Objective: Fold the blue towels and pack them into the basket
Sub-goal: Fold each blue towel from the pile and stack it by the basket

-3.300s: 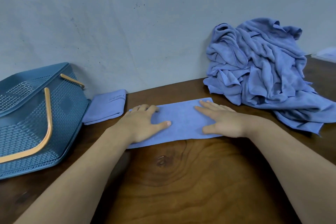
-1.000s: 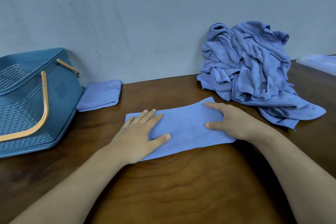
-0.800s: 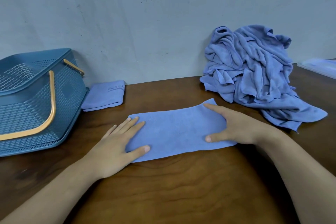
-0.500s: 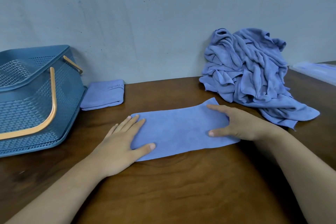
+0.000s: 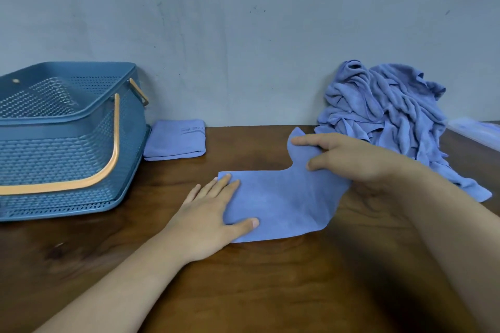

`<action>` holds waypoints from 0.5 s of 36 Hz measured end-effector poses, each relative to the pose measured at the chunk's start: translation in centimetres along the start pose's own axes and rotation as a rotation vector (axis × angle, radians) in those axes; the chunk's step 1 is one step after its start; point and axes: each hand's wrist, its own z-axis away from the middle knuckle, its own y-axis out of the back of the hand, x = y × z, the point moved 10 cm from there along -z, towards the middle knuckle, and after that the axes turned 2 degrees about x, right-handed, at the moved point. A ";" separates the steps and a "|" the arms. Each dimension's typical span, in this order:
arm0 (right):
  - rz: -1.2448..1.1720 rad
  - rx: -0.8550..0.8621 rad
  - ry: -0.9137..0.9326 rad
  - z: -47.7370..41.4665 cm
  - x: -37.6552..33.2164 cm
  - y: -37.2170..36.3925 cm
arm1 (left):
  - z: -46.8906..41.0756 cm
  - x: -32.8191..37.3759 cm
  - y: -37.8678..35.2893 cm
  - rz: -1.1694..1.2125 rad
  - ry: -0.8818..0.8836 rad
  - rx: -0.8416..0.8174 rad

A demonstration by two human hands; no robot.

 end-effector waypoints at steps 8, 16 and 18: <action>-0.095 -0.125 -0.031 -2.1 -3.9 -8.4 | -0.4 -3.7 3.1 0.639 0.185 0.335; -0.303 -0.070 -0.060 -2.3 -2.4 -12.9 | -0.8 -3.7 2.3 0.570 0.119 0.314; -0.311 -0.078 -0.058 -2.4 -2.4 -13.0 | -0.9 -3.8 2.2 0.546 0.117 0.309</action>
